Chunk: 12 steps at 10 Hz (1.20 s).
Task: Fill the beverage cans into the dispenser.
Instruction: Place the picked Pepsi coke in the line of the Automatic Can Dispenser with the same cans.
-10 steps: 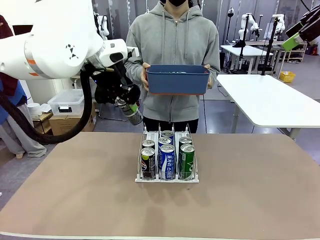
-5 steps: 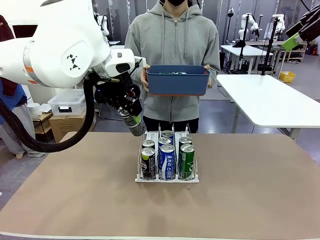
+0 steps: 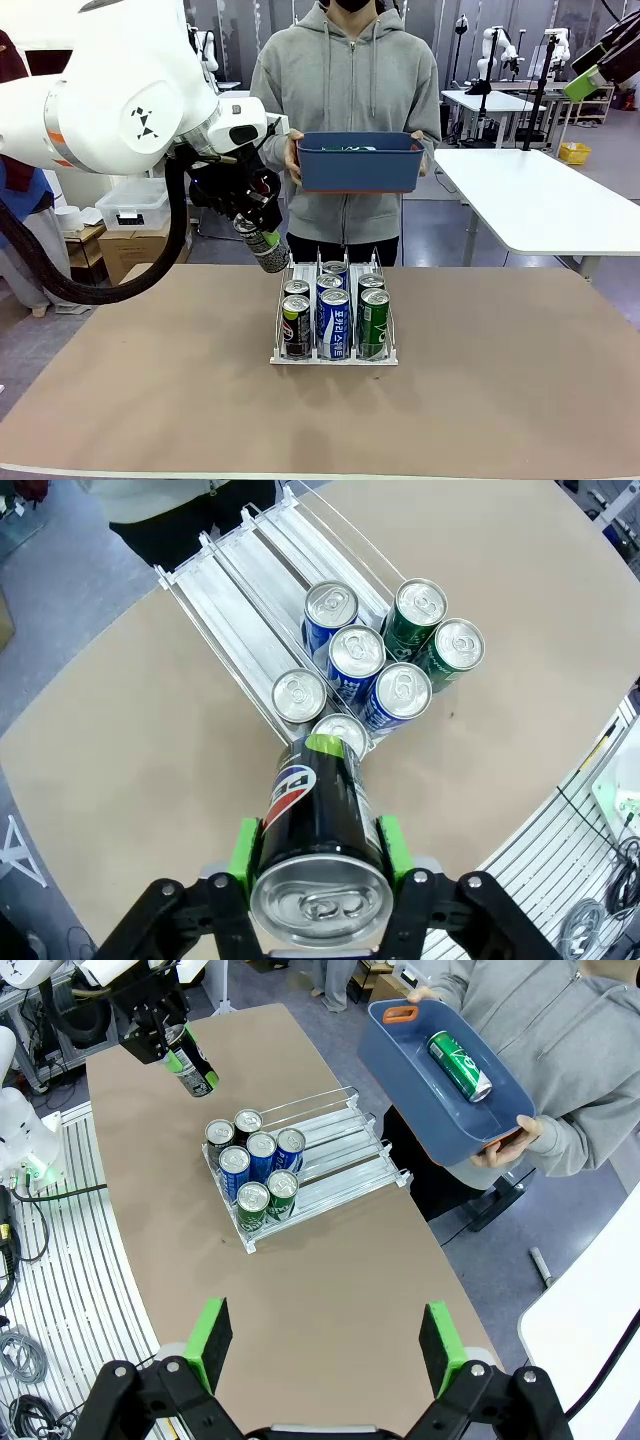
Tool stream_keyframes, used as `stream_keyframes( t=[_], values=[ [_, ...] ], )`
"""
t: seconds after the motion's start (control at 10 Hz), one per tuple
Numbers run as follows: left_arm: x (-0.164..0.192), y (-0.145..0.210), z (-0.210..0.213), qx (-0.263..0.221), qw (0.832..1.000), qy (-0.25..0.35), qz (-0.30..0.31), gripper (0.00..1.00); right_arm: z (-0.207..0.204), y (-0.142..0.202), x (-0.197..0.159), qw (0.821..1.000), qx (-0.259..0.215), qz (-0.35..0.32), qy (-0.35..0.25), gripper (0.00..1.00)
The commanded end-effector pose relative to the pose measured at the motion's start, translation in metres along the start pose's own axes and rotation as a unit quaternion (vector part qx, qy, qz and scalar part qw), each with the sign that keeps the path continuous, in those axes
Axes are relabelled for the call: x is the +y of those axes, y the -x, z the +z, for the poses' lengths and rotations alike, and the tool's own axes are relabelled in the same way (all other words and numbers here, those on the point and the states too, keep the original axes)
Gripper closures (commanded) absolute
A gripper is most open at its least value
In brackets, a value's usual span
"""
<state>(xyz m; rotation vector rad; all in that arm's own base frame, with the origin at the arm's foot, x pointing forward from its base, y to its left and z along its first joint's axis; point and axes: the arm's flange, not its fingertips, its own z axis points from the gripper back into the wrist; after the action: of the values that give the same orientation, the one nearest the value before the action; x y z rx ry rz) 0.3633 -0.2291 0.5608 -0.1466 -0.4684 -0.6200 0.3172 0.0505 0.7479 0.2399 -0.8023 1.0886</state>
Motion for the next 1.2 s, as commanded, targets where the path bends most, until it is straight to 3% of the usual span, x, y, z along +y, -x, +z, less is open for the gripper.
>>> stream_keyframes(
  t=[0.0, 0.2, 0.5, 0.9, 1.1],
  values=[
    [-0.017, 0.01, 0.008, -0.004, 0.999, -0.006, 0.037, 0.42, -0.001, 0.001, 0.0, 1.0, 0.001, 0.003, -0.001, 0.0],
    [-0.045, 0.031, 0.009, -0.014, 0.998, -0.05, 0.036, 0.42, -0.001, 0.001, 0.0, 1.0, 0.001, 0.003, -0.001, 0.0],
    [-0.081, 0.055, -0.017, -0.024, 0.995, -0.089, -0.034, 0.42, -0.001, 0.001, 0.0, 1.0, 0.001, 0.003, -0.001, 0.0],
    [-0.098, 0.071, -0.072, -0.01, 0.991, -0.053, -0.119, 0.42, -0.001, 0.001, 0.0, 1.0, 0.001, 0.003, -0.001, 0.0],
    [-0.095, 0.074, -0.087, -0.004, 0.991, -0.042, -0.129, 0.42, -0.001, 0.001, 0.0, 1.0, 0.001, 0.003, -0.001, 0.0]
  ],
)
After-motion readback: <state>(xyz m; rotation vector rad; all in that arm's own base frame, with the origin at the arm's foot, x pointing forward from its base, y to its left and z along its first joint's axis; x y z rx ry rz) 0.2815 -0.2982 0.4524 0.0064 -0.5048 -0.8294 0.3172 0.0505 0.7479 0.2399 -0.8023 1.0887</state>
